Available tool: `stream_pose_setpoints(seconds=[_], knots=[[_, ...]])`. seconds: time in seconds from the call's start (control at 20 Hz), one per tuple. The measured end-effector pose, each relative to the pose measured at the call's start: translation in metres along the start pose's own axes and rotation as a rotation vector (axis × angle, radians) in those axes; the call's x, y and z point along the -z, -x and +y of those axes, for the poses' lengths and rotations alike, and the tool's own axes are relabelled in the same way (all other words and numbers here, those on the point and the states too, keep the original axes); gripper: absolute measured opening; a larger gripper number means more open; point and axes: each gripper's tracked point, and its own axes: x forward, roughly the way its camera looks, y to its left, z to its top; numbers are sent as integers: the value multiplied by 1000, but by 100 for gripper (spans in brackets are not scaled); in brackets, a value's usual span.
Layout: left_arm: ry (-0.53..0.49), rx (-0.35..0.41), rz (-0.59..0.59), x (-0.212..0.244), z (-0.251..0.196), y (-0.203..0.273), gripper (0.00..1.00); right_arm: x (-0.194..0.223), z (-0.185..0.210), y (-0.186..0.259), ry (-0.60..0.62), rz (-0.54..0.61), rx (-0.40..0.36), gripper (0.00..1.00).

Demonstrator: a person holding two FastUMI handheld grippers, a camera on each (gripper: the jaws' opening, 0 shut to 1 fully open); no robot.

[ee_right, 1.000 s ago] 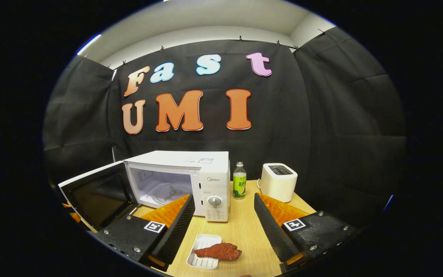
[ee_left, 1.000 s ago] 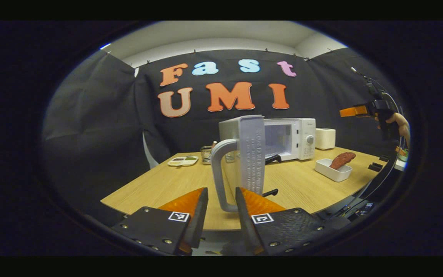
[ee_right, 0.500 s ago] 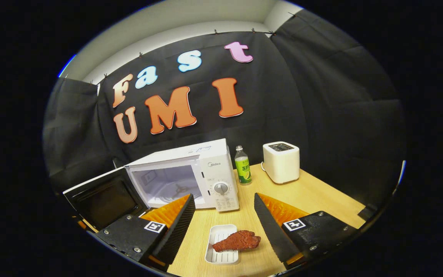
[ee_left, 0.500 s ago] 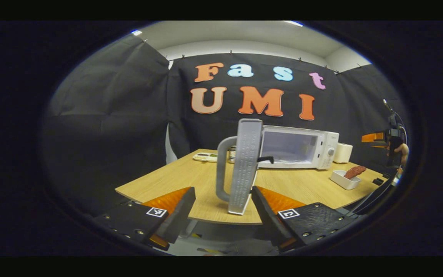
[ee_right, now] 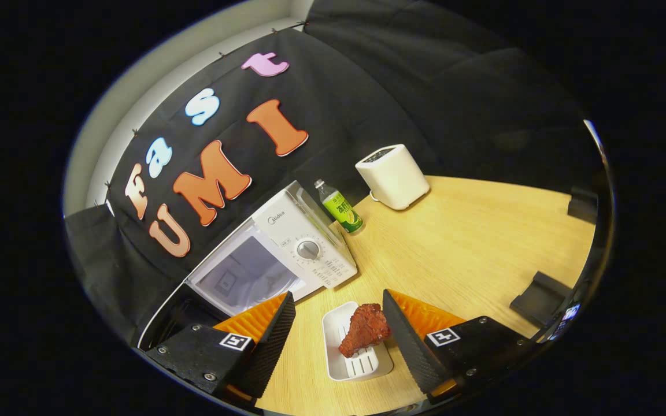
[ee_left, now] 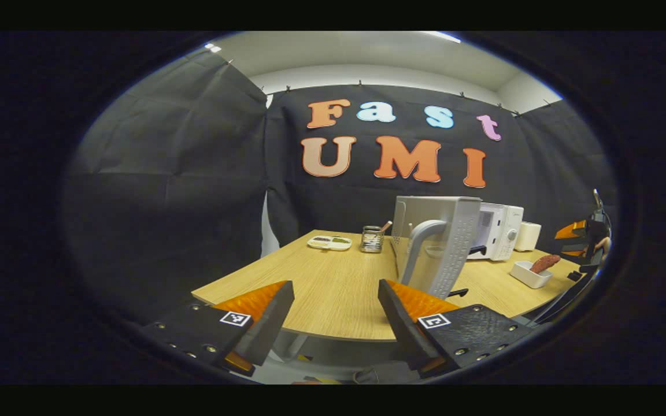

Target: Open the microwave oven with the left hand, put the food in, and close the microwave oven.

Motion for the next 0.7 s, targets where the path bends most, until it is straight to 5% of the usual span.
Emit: stream_pose_setpoints(seconds=[0.5, 0.7], knots=[[36, 16, 5, 0, -1, -12, 89, 9, -31, -15, -191, -32, 32, 91], [29, 10, 5, 0, -1, -16, 89, 22, -29, -26, -243, -1, 15, 72]])
